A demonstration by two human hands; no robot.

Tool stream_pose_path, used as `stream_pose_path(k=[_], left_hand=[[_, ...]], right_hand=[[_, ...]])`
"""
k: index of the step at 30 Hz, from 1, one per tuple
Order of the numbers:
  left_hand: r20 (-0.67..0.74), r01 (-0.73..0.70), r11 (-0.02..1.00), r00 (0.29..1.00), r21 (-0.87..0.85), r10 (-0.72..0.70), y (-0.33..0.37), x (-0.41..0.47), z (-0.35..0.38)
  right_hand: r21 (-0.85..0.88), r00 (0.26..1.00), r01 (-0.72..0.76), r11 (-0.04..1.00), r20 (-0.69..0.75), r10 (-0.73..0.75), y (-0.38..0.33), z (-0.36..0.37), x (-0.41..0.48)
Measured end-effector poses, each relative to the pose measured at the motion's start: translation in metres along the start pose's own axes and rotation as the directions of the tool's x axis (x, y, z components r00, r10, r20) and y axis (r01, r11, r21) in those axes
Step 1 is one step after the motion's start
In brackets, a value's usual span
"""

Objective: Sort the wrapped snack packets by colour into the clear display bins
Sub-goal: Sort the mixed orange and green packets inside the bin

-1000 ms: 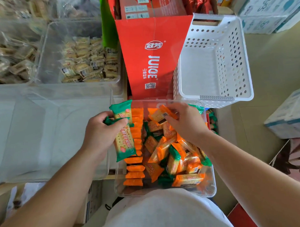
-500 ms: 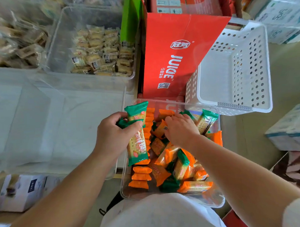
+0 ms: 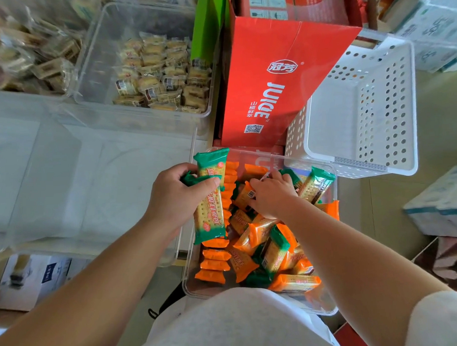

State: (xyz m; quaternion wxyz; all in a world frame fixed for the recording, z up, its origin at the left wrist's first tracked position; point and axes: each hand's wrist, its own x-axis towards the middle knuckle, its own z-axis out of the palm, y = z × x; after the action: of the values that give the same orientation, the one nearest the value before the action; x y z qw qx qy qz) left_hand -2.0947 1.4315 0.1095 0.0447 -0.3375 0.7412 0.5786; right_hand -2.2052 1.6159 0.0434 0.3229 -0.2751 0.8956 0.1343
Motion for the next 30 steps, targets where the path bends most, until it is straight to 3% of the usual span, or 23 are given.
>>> stream_pose_path(k=[4,9,13,17,20,23,27,30], left_hand=[[0.010,0.001,1.000,1.000,-0.004,-0.001,0.003,0.000,0.001],[0.011,0.018,0.998,1.000,-0.059,-0.017,0.005,0.000,0.000],[0.002,0.036,0.993,0.999,-0.116,-0.036,0.008,0.000,0.000],[-0.005,0.053,0.980,0.998,-0.189,-0.055,0.009,0.000,-0.002],[-0.006,0.081,0.968,0.996,-0.238,-0.085,0.009,-0.001,-0.004],[-0.033,0.100,0.950,0.993,-0.297,-0.115,0.009,-0.002,-0.010],[-0.052,0.086,0.943,0.993,-0.323,-0.109,0.009,-0.005,-0.016],[-0.055,0.080,0.942,0.993,-0.326,-0.103,0.010,-0.005,-0.016]], right_hand=[[0.035,0.998,-0.013,0.999,0.063,0.011,0.000,-0.005,0.001],[0.056,1.000,0.014,0.998,0.014,-0.015,0.003,-0.006,-0.005],[0.084,0.988,0.068,0.994,-0.143,-0.056,0.008,-0.011,-0.018],[0.135,0.926,0.132,0.982,-0.370,-0.074,0.017,-0.016,-0.035],[0.216,0.895,0.171,0.961,-0.442,-0.060,0.025,-0.023,-0.050],[0.424,0.897,0.224,0.877,-0.441,-0.016,0.032,-0.030,-0.065],[0.706,0.943,0.227,0.671,-0.333,0.031,0.021,-0.038,-0.068],[0.664,0.974,0.178,0.726,-0.222,-0.037,-0.001,-0.035,-0.054]])
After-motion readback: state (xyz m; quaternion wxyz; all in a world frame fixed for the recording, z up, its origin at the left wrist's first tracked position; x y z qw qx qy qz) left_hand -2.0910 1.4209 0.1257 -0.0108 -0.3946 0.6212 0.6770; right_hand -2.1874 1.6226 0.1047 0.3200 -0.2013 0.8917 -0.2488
